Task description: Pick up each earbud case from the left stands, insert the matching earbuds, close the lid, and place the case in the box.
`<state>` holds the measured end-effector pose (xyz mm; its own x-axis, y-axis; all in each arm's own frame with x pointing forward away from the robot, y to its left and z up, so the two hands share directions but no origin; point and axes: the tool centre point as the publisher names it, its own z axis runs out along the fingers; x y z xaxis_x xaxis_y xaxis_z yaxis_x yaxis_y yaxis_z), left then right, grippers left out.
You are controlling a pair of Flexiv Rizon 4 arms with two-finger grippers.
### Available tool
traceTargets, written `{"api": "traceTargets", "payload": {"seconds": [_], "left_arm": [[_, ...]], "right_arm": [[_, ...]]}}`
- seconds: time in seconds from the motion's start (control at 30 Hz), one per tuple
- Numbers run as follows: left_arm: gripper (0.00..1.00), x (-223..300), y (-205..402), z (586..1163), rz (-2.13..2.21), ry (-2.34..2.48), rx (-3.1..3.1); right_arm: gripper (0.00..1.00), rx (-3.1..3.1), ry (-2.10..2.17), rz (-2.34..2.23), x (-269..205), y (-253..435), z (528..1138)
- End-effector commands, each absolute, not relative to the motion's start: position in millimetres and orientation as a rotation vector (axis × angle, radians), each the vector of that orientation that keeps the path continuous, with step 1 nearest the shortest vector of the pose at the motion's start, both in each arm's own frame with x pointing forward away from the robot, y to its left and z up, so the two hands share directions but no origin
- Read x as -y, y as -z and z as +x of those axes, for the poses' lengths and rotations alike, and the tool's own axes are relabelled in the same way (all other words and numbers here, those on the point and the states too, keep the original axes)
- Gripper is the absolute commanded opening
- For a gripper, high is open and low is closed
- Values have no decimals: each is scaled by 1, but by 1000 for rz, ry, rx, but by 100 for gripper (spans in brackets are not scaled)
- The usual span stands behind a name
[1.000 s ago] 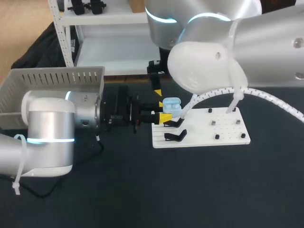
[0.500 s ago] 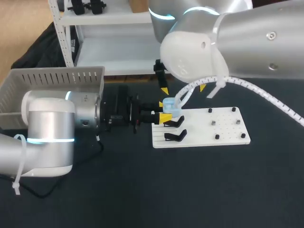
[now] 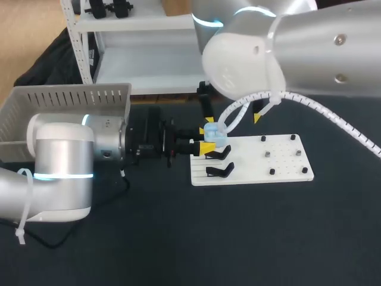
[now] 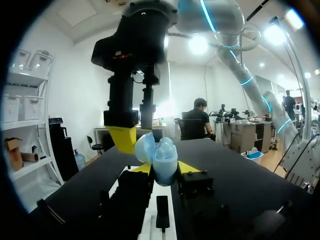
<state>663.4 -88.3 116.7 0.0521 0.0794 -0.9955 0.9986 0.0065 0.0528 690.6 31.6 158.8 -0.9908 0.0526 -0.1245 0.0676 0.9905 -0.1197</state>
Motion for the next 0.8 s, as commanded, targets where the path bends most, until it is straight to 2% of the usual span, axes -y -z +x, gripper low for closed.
{"api": "traceTargets", "payload": {"seconds": [0.03, 0.27, 0.6, 0.8], "left_arm": [[0, 88, -116, 662, 1280, 1120, -1232], [0, 88, -116, 662, 1280, 1120, -1232], [0, 88, -116, 662, 1280, 1120, -1232], [0, 47, -142, 673, 1237, 987, -1262]], "right_arm": [[100, -3008, 139, 82, -27, -168, 673], [100, -2983, 128, 79, -27, -171, 662], [100, -2683, 7, 145, -14, -224, 652], [100, -2642, -78, 158, -12, -233, 647]]}}
